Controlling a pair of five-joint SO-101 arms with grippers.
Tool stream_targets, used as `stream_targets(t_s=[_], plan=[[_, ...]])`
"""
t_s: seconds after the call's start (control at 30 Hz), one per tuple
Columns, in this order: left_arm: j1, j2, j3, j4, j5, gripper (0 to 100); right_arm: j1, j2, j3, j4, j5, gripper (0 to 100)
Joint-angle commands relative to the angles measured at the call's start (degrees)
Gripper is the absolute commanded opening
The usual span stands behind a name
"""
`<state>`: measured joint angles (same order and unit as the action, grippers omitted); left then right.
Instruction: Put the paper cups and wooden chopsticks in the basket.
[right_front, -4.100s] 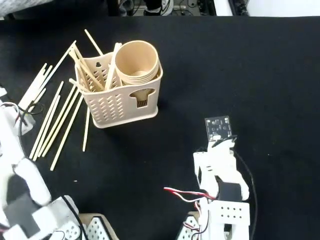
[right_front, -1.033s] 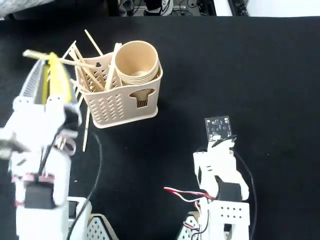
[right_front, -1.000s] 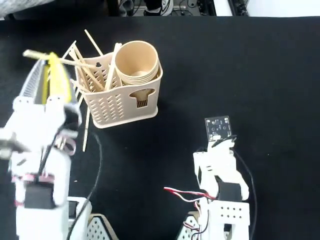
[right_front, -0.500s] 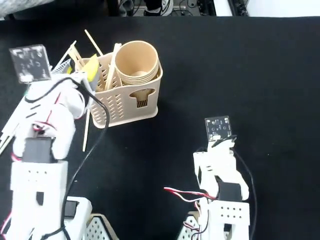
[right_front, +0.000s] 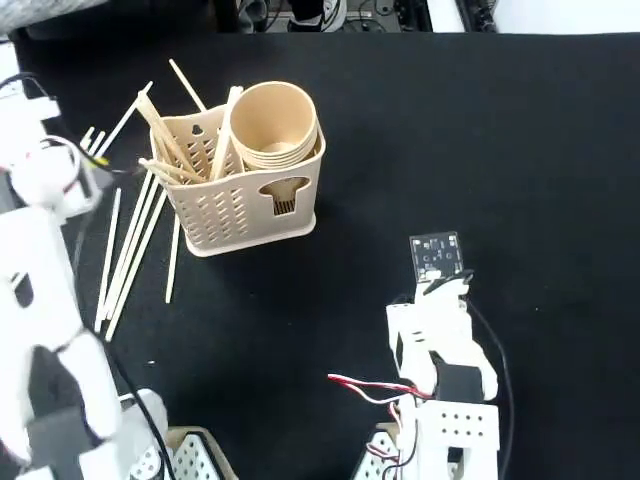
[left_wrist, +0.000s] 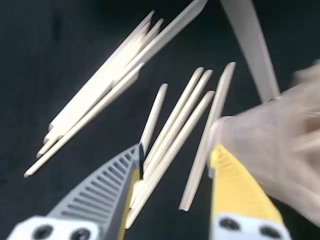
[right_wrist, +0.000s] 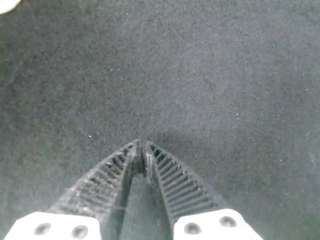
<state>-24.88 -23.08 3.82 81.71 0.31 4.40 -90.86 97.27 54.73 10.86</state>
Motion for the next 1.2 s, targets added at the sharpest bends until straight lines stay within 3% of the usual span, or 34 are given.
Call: stream_targets(t_s=[0.0,0.53,0.7,0.77,0.97,1.17], plan=[[-4.7,12.31,-2.77,0.26,-6.51,23,-0.62,-0.57,-0.13,0.18,0.26,1.2],[0.31,47.82,-7.69,-14.95,-8.44,23,-0.62,-0.57,-0.13,0.18,0.26,1.2],[-0.04,55.03,-13.05,-14.86,-8.53,10,-0.62,-0.57,-0.13,0.18,0.26,1.2],[-0.04,56.7,-14.37,-14.77,-8.53,3,-0.62,-0.57,-0.13,0.18,0.26,1.2],[-0.04,54.86,-14.81,-12.13,-8.53,3,-0.62,-0.57,-0.13,0.18,0.26,1.2],[0.4,43.43,-14.46,-5.71,-8.53,3,-0.62,-0.57,-0.13,0.18,0.26,1.2]])
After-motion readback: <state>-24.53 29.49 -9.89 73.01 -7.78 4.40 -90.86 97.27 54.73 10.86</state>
